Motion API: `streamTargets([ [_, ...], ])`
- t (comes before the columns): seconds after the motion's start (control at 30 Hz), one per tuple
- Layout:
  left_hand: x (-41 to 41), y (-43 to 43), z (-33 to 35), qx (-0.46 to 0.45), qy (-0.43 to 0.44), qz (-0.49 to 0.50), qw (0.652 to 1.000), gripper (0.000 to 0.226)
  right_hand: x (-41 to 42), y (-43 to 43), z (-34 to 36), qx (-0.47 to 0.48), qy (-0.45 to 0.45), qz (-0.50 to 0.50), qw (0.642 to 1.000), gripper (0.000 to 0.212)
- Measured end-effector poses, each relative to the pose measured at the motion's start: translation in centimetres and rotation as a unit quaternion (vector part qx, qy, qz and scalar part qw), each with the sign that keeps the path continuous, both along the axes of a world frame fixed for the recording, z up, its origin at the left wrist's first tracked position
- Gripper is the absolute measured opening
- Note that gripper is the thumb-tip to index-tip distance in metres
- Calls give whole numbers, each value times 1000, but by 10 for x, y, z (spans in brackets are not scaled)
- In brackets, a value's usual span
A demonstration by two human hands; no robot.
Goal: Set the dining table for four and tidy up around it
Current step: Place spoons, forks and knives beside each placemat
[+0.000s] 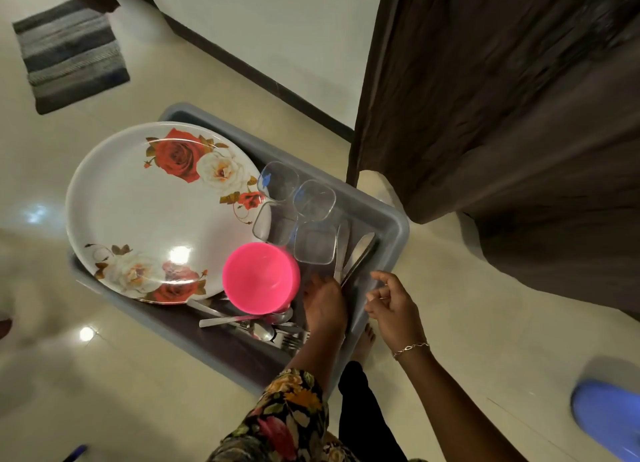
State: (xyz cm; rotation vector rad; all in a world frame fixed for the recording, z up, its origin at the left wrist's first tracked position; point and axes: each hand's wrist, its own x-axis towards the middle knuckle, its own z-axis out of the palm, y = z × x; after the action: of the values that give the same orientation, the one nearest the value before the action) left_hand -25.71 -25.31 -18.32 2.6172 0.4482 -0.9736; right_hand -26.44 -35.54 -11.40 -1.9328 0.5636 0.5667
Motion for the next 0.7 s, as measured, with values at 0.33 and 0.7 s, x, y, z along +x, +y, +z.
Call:
streamTargets([
  [0.33, 6, -1, 8, -37, 4, 26, 999, 25, 3, 1, -9, -2, -2, -3, 1000, 31],
  [0.7, 11, -3, 13, -81, 14, 61, 995, 22, 6, 0, -8, 16, 10, -26, 999, 28],
])
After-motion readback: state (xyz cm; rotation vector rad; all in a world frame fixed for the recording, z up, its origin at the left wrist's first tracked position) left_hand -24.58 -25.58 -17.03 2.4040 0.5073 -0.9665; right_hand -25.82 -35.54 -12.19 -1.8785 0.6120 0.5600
